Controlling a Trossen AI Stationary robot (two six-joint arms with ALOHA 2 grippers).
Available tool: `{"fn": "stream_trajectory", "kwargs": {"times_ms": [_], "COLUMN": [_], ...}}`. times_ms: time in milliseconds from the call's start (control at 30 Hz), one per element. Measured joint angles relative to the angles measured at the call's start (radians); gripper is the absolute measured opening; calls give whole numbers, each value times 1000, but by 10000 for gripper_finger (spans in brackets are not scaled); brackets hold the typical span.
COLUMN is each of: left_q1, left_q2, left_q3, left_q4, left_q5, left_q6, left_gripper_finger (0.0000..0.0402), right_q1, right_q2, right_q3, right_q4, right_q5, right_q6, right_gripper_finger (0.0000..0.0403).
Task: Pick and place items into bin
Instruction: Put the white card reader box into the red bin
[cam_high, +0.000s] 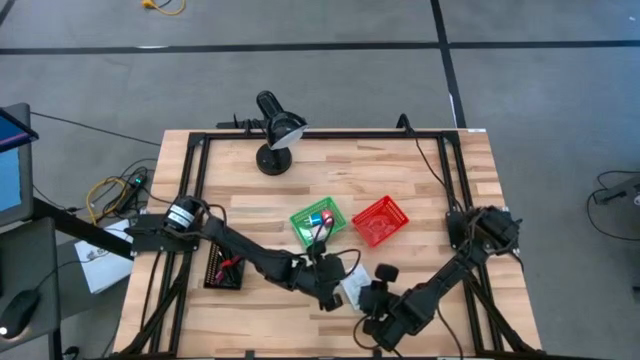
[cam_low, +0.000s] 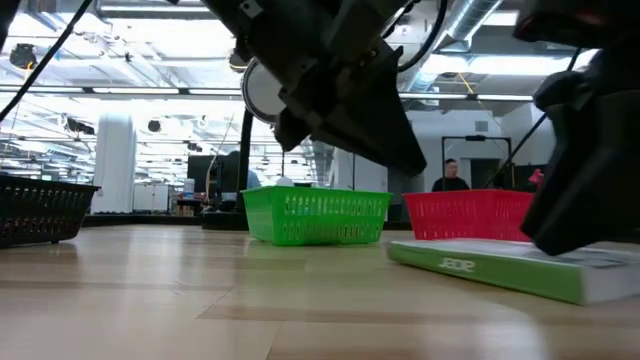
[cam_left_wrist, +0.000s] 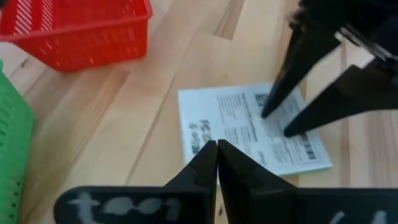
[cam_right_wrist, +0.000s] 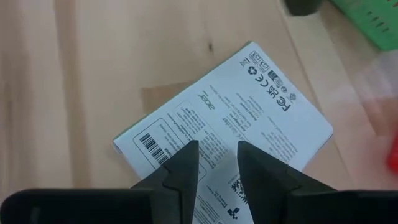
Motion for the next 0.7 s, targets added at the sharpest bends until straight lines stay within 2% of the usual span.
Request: {"fn": "stream_trajectory", "kwargs": {"times_ms": [233, 467, 700], "left_q1": [-18, -17, -16], "left_q2": [1, 1, 1], "left_q3": [-53, -110, -143], "left_q4": [27, 96, 135], "left_q5": [-79, -86, -93], "left_q6": [-87, -113, -132], "left_gripper_finger": [0, 0, 0], "right_q1": [-28, -33, -61], "right_q2": [0, -1, -1], "right_q3": [0, 0, 0], "right_q4": [9, 10, 77], "right_q5": [-21, -22, -31], "right_q6": [-7, -9, -112], "right_gripper_finger": [108, 108, 108]}}
